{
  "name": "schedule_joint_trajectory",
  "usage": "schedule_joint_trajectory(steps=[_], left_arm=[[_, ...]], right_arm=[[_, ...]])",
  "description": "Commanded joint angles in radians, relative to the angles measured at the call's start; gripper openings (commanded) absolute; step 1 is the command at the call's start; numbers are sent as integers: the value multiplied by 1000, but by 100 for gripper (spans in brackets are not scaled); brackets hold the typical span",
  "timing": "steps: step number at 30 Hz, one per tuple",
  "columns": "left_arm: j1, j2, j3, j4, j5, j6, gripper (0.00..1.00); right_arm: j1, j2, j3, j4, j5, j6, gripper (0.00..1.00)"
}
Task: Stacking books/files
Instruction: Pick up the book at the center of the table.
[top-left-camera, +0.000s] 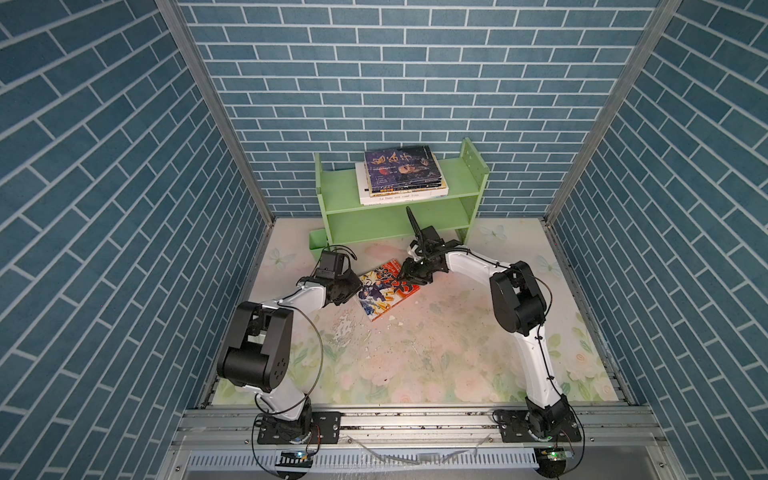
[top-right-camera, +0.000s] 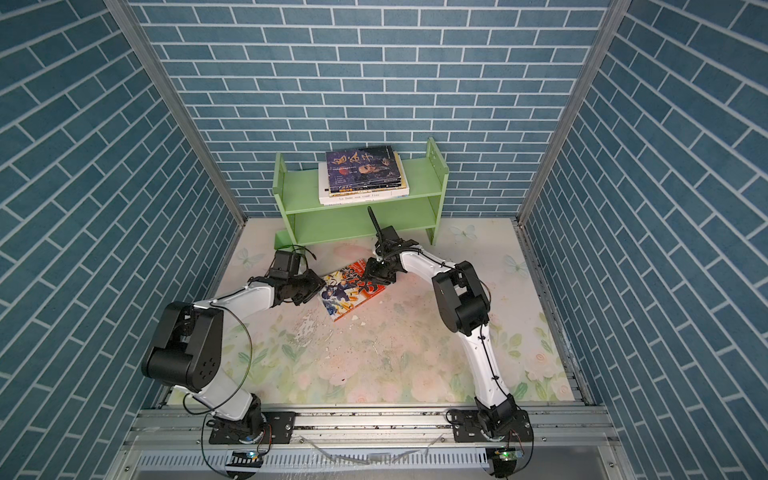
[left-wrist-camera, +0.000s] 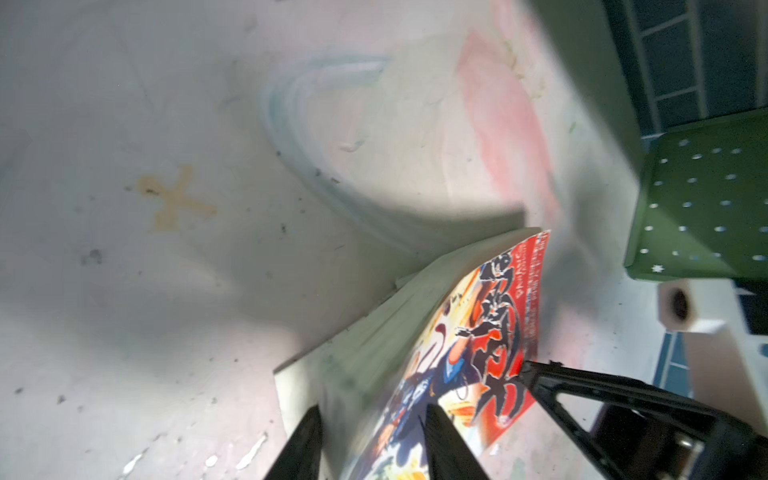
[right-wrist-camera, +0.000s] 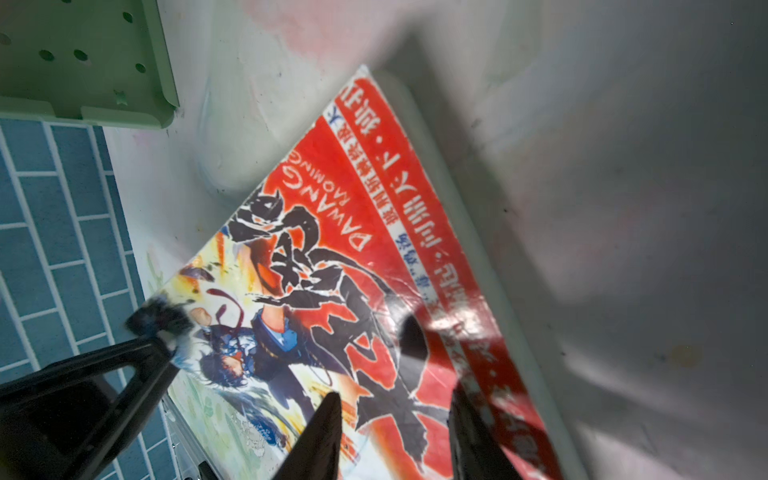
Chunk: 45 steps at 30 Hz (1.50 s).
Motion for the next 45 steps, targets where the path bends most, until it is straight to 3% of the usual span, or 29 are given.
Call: schedule_joint_trajectory(steps=[1,8,15,21,24,30,33,38,45], left_arm=[[-33,-32,12,100,65,-4,36],[-34,2,-30,194,105,-9,17],[-33,26,-24,133,95,104,12],[-31,42,3,60,107,187,0],[-31,37,18,52,113,186,0],[-31,11,98,-44,127,174,0],[-31,6,135,-81,171,87,0],[-49,5,184,-55,272,-153,0],[-98,-33,281,-153,241,-190,0]], right_arm=[[8,69,-8,-107,-2,-29,43],[6,103,22,-180,-17,-41,43],[-4,110,24,-205,-10,-39,42],[-17,88,7,-186,4,-19,43],[-39,51,-20,-142,-10,13,51],[-129,-174,-218,86,-27,170,67],[-171,-298,-366,233,-43,266,82],[-182,-443,-595,441,-44,406,84],[-187,-543,-889,895,-50,698,87]])
